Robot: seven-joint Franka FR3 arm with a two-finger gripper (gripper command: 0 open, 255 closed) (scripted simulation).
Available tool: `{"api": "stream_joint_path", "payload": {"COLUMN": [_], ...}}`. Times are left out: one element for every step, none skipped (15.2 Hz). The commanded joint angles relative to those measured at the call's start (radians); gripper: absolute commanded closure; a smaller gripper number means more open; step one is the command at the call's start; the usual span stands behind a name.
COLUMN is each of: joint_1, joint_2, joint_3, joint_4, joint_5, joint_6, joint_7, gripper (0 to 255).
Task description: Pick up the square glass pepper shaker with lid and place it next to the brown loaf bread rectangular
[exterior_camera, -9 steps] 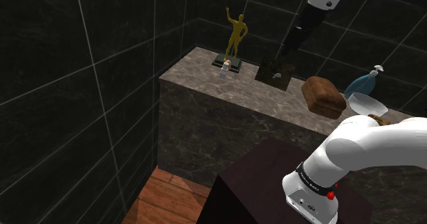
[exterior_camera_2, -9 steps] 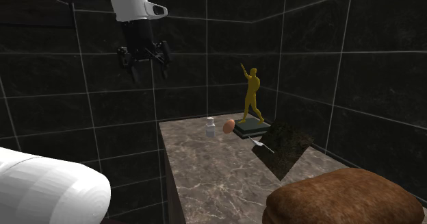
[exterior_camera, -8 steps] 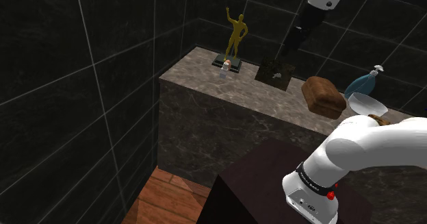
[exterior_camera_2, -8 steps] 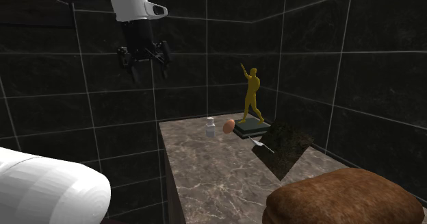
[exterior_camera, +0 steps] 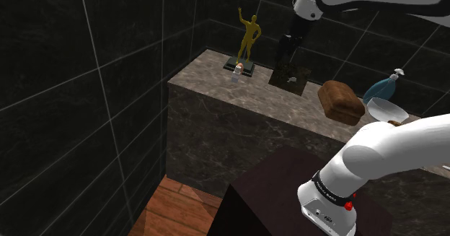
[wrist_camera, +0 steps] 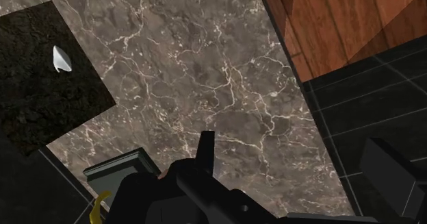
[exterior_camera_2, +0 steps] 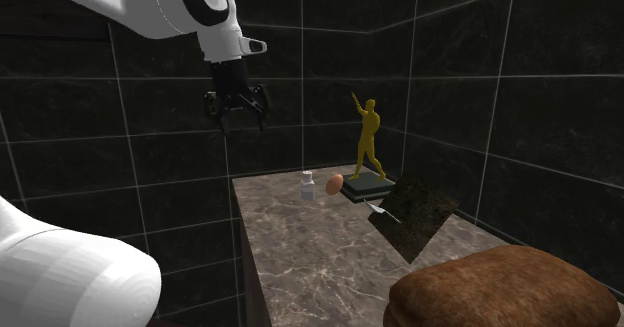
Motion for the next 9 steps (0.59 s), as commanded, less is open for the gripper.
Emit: {"api": "stream_joint_path", "payload": {"joint_1": [-0.009, -0.012, -0.015, -0.017, -0.020, -0.022, -0.025, -0.027, -0.029], "joint_2": [0.067, 0.101, 0.136, 0.171, 0.207, 0.242, 0.278, 0.315, 0.351], "joint_3": [-0.013, -0.015, -0.017, -0.019, -0.021, -0.024, -0.026, -0.028, -0.030], "joint_4": [0.013, 0.022, 0.033, 0.044, 0.058, 0.072, 0.088, 0.106, 0.125], "joint_5": [-0.010, -0.013, -0.016, -0.019, -0.022, -0.024, -0.027, -0.029, -0.032], "joint_6": [0.060, 0.086, 0.112, 0.137, 0.160, 0.183, 0.205, 0.225, 0.245], "joint_7": [-0.007, -0.006, -0.004, -0.003, -0.001, 0.000, 0.001, 0.002, 0.004], "gripper": [0, 0, 0, 0, 0, 0, 0, 0, 0]}}
